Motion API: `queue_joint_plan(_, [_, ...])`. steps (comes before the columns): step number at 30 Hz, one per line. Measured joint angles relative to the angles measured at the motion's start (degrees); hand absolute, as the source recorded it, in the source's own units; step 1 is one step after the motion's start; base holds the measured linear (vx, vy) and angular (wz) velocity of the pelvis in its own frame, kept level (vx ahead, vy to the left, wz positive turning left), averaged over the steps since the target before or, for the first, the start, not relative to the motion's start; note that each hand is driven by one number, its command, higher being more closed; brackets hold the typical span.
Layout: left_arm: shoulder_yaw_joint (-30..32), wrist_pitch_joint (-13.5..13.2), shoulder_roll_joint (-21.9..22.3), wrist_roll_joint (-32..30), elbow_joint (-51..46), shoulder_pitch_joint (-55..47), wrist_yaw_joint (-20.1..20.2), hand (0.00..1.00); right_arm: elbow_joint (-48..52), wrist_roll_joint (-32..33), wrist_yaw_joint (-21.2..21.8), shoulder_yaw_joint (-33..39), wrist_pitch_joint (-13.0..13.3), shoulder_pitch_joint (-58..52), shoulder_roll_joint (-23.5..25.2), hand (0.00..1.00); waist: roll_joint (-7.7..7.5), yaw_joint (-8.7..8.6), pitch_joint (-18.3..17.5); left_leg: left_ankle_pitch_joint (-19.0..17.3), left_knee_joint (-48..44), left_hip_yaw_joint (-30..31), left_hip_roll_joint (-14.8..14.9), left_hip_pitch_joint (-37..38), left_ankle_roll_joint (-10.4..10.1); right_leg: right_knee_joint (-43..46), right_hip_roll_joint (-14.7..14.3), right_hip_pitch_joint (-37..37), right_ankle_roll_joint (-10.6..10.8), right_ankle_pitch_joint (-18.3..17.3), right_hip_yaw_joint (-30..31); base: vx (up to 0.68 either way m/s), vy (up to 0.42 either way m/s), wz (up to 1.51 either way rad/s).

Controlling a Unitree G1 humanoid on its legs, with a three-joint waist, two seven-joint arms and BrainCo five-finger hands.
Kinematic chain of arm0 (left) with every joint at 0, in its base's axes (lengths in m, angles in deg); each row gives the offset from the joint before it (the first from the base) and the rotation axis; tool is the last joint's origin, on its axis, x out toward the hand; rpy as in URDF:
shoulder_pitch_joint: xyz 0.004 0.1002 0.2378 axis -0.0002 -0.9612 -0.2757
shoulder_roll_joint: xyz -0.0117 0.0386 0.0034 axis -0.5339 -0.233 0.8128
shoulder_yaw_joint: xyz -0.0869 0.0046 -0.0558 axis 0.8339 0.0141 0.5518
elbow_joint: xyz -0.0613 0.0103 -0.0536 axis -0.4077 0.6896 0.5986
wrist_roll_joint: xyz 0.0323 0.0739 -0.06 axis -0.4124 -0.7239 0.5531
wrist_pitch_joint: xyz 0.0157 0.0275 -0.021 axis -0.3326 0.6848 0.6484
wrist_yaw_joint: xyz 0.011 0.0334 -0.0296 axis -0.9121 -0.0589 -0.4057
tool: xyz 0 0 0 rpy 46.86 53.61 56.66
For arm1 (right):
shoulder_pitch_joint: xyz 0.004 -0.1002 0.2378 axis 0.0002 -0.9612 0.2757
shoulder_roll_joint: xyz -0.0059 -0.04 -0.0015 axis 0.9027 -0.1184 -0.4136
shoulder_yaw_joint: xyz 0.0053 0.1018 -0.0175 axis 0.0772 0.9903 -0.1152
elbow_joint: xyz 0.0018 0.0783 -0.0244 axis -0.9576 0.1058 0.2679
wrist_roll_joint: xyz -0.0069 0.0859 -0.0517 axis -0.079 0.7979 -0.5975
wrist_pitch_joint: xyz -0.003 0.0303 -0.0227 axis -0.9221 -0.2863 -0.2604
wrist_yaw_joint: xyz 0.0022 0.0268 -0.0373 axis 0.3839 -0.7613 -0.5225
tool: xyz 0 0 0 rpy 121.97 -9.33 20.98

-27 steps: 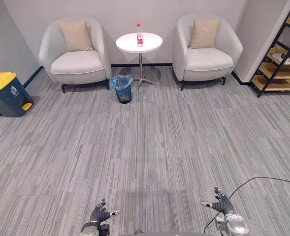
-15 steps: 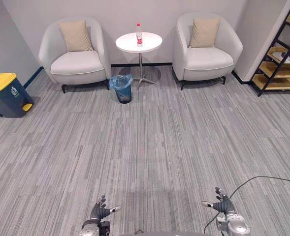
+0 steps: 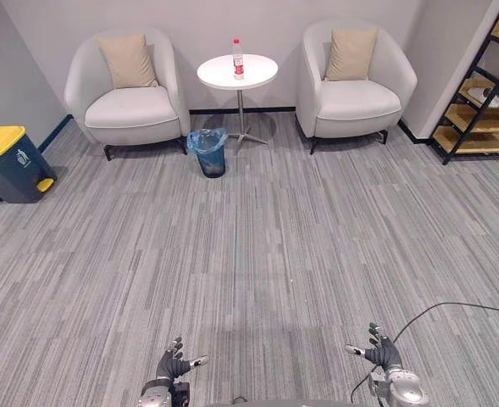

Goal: Gather rubbish on tea table into small bin, then transfer packed bag to large trash can.

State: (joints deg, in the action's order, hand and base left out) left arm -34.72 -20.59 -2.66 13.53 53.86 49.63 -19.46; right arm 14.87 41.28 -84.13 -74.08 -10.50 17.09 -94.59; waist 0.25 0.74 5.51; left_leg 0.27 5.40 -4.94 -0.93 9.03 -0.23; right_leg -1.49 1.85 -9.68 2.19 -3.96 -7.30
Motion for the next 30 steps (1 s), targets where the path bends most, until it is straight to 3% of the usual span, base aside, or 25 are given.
queue_joint_plan(12, [-0.37,0.0,0.01,0.04,0.0,-0.99,0.03,0.0,-0.43,1.38,0.03,0.06,0.01,0.35,0.31,0.0,0.01,0.27,-0.06,-1.44,-0.07,-3.08,0.73,-0.96,0.21,-0.63,-0.77,1.92,-0.34,0.37,2.98,0.0,-0.033,-0.14])
queue_joint_plan(16, [-0.36,-0.02,0.03,0.05,-0.09,-0.83,0.03,0.0,-0.43,1.69,-0.18,0.01,0.05,1.37,0.95,0.0,-0.15,0.38,-0.14,-4.65,-4.5,-4.42,0.78,-4.44,0.69,-0.33,-0.46,4.11,0.11,0.08,4.58,0.05,-0.008,-0.22])
queue_joint_plan(19, [-0.34,-0.01,0.56,0.05,-0.75,-1.05,-0.06,0.0,-0.43,1.07,-0.43,-0.12,0.08,2.09,1.39,0.0,0.53,0.76,-0.21,-8.21,-9.01,-5.93,0.89,-6.46,1.23,2.43,0.11,5.62,2.11,-1.49,5.84,0.14,0.045,-0.3])
queue_joint_plan(22, [-0.4,-0.11,1.34,0.11,-2.39,-0.74,-0.07,0.0,-0.42,0.91,-1.27,-0.17,0.06,2.24,1.47,0.0,1.51,1.15,-0.31,-11.59,-12.73,-6.26,0.62,-6.86,2.32,16.07,1.38,11.09,5.75,-6.68,4.94,0.13,0.091,-0.05])
queue_joint_plan(24, [-0.5,-0.12,1.15,0.32,-2.41,-0.31,-0.13,0.0,-0.4,0.89,-1.57,-0.17,0.06,2.31,1.71,0.0,1.6,1.25,0.07,-12.03,-13.09,-6.02,0.19,-5.47,2.56,27.45,2.71,15.15,7.28,-7.8,3.26,0.14,0.106,0.15])
queue_joint_plan(26, [-1.15,-0.12,0.24,1.2,-2.42,0.25,-0.29,0.0,-0.49,0.59,-1.62,-0.59,0.0,2.1,2.23,0.0,1.52,0.2,1.31,-14.1,-12.95,-3.62,-1.16,-1.91,4.68,44.17,6.15,21.41,6.55,-10.3,-0.76,0.18,0.068,0.42])
queue_joint_plan(30, [-1.04,-0.11,-0.08,1.21,-2.38,0.9,-0.89,0.0,-0.49,-0.21,-1.64,-1.19,0.02,2.59,2.21,0.0,1.49,-0.38,1.83,-14.99,-11.68,-0.68,-0.66,1.21,4.76,41.79,6.05,27.55,4.42,-12.54,-4.18,0.24,-0.012,0.48])
